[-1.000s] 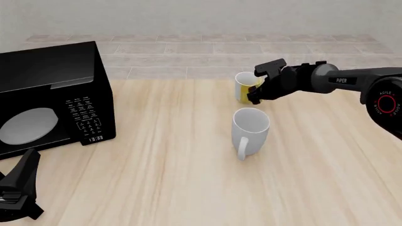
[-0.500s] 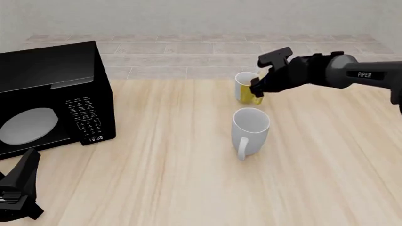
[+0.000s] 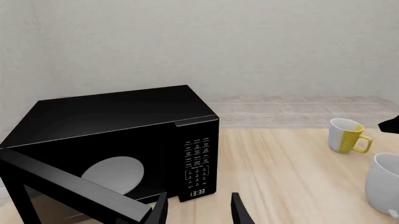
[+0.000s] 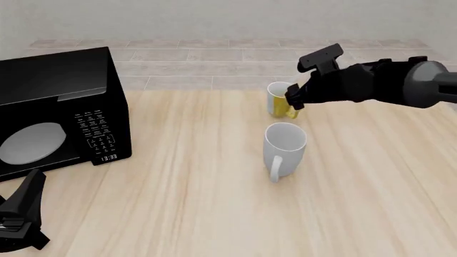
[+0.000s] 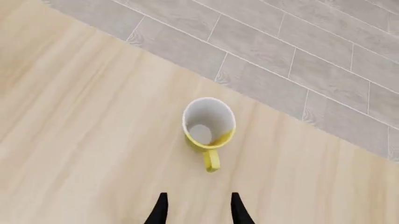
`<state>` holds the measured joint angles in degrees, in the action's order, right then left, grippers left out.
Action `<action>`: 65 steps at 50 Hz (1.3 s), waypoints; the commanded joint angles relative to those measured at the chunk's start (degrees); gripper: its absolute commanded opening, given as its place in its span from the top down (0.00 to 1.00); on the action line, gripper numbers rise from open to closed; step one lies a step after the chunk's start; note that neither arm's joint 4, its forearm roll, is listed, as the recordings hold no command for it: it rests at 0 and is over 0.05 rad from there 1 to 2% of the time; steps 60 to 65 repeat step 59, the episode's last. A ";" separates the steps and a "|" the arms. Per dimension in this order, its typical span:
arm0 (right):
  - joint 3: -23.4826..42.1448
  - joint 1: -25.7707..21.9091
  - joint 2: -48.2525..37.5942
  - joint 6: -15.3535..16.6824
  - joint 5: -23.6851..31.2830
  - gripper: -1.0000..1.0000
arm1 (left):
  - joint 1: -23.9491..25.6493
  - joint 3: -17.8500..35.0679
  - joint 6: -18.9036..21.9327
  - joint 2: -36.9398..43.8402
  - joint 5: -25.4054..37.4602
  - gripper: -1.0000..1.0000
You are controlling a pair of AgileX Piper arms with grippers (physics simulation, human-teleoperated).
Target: Put the yellow and white mug to the front of the white mug.
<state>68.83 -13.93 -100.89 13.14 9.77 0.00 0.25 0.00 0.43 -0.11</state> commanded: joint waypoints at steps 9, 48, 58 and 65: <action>-10.59 -0.65 11.95 0.49 -3.73 0.00 | 0.00 0.00 0.00 0.00 0.00 0.00; -25.96 -1.25 32.47 0.50 -6.70 0.00 | 0.00 0.00 0.00 0.00 0.00 0.00; -28.11 -1.56 37.73 0.51 -5.38 0.00 | 0.00 0.00 0.00 0.00 0.00 0.00; -28.37 -1.72 38.25 0.43 -5.25 0.00 | 0.00 0.00 0.00 0.00 0.00 0.00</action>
